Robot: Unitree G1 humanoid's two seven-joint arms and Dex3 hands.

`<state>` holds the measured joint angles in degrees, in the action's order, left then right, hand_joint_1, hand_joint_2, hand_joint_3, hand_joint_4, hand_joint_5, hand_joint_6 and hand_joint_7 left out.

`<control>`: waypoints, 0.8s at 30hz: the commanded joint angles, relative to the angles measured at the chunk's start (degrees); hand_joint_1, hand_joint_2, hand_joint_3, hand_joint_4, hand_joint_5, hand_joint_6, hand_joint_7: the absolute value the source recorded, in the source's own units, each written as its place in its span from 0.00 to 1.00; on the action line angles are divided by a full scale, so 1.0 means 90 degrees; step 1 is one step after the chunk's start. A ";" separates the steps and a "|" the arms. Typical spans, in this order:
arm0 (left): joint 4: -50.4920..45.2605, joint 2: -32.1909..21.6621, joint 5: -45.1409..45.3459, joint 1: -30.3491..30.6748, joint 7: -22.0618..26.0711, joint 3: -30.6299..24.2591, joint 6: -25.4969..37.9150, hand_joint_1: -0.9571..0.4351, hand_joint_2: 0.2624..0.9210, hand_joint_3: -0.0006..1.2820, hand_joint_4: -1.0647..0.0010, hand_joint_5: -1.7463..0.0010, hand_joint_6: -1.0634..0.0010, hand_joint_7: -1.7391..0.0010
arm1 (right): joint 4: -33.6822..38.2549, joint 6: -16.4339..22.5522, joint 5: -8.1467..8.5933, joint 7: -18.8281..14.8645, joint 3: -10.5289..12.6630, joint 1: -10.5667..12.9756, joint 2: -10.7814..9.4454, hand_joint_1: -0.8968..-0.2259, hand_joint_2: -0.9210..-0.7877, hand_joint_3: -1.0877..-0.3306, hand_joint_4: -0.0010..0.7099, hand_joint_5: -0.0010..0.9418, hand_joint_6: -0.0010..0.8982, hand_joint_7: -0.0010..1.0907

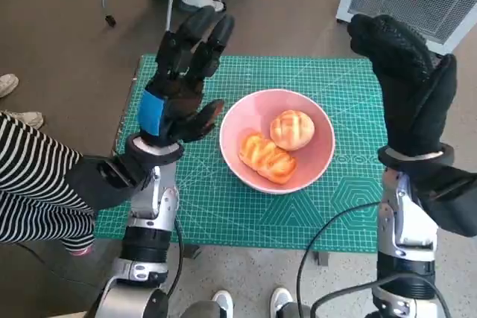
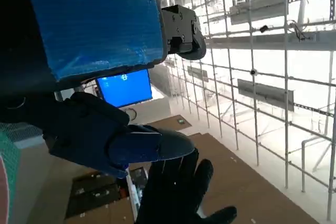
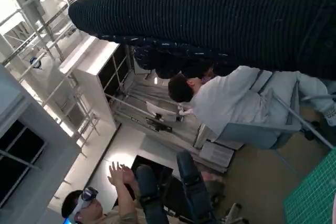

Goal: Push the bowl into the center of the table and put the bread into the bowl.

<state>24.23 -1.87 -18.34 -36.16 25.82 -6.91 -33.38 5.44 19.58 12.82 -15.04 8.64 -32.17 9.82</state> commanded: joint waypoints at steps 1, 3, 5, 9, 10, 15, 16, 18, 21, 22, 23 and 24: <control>-0.0047 0.0006 -0.0010 -0.0098 0.0008 0.0024 0.0032 0.25 1.00 0.27 0.82 0.99 1.00 0.68 | 0.0092 -0.0018 -0.0028 0.0038 0.0006 0.0134 -0.0008 0.26 0.00 0.53 0.26 0.00 0.03 0.51; -0.0067 -0.0024 -0.0009 -0.0096 0.0027 0.0032 0.0068 0.25 1.00 0.28 0.82 0.99 1.00 0.68 | 0.0094 -0.0014 -0.0034 0.0047 0.0003 0.0134 -0.0014 0.26 0.00 0.53 0.26 0.00 0.03 0.51; -0.0094 -0.0040 -0.0007 -0.0092 0.0032 0.0039 0.0106 0.25 1.00 0.28 0.82 0.99 1.00 0.68 | 0.0100 -0.0008 -0.0036 0.0049 0.0003 0.0133 -0.0016 0.26 0.00 0.53 0.26 0.00 0.03 0.51; -0.0202 -0.0066 -0.0001 -0.0083 0.0020 0.0055 0.0219 0.25 1.00 0.28 0.82 0.99 1.00 0.68 | 0.0109 -0.0003 -0.0041 0.0056 0.0001 0.0127 -0.0019 0.26 0.00 0.53 0.25 0.00 0.03 0.51; -0.0219 -0.0071 0.0001 -0.0080 0.0019 0.0056 0.0237 0.25 1.00 0.28 0.82 0.99 1.00 0.68 | 0.0112 0.0001 -0.0049 0.0060 0.0000 0.0124 -0.0018 0.25 0.00 0.53 0.25 0.00 0.03 0.51; -0.0273 -0.0070 0.0026 -0.0055 0.0002 0.0046 0.0228 0.25 1.00 0.28 0.82 0.99 1.00 0.68 | 0.0143 0.0035 -0.0059 0.0067 -0.0001 0.0121 -0.0021 0.25 0.00 0.53 0.25 0.00 0.03 0.51; -0.0273 -0.0067 0.0026 -0.0052 0.0001 0.0041 0.0211 0.25 1.00 0.28 0.82 0.99 1.00 0.68 | 0.0150 0.0047 -0.0062 0.0068 -0.0001 0.0123 -0.0021 0.25 0.00 0.53 0.25 0.00 0.03 0.51; -0.0274 -0.0063 0.0018 -0.0048 0.0006 0.0034 0.0193 0.25 1.00 0.28 0.82 1.00 1.00 0.68 | 0.0158 0.0063 -0.0069 0.0071 -0.0005 0.0126 -0.0023 0.25 0.00 0.53 0.25 0.00 0.03 0.51; -0.0271 -0.0060 0.0004 -0.0052 0.0018 0.0027 0.0188 0.25 1.00 0.28 0.82 1.00 1.00 0.68 | 0.0185 0.0091 -0.0073 0.0072 -0.0008 0.0124 -0.0023 0.25 0.00 0.53 0.25 0.00 0.03 0.51; -0.0262 -0.0058 0.0003 -0.0057 0.0019 0.0024 0.0189 0.25 1.00 0.28 0.82 1.00 1.00 0.68 | 0.0200 0.0101 -0.0070 0.0070 -0.0006 0.0121 -0.0023 0.26 0.00 0.53 0.25 0.00 0.03 0.51; -0.0257 -0.0057 0.0002 -0.0060 0.0020 0.0022 0.0190 0.25 1.00 0.28 0.82 1.00 1.00 0.68 | 0.0209 0.0108 -0.0068 0.0070 -0.0006 0.0119 -0.0023 0.26 0.00 0.53 0.25 0.00 0.03 0.51; -0.0243 -0.0057 0.0001 -0.0065 0.0023 0.0020 0.0185 0.25 1.00 0.28 0.82 1.00 1.00 0.68 | 0.0219 0.0114 -0.0063 0.0068 -0.0004 0.0117 -0.0022 0.26 0.00 0.53 0.25 0.00 0.03 0.51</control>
<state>22.53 -2.18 -18.29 -36.17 25.90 -6.79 -31.36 6.36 20.67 12.79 -14.85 8.63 -32.17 9.81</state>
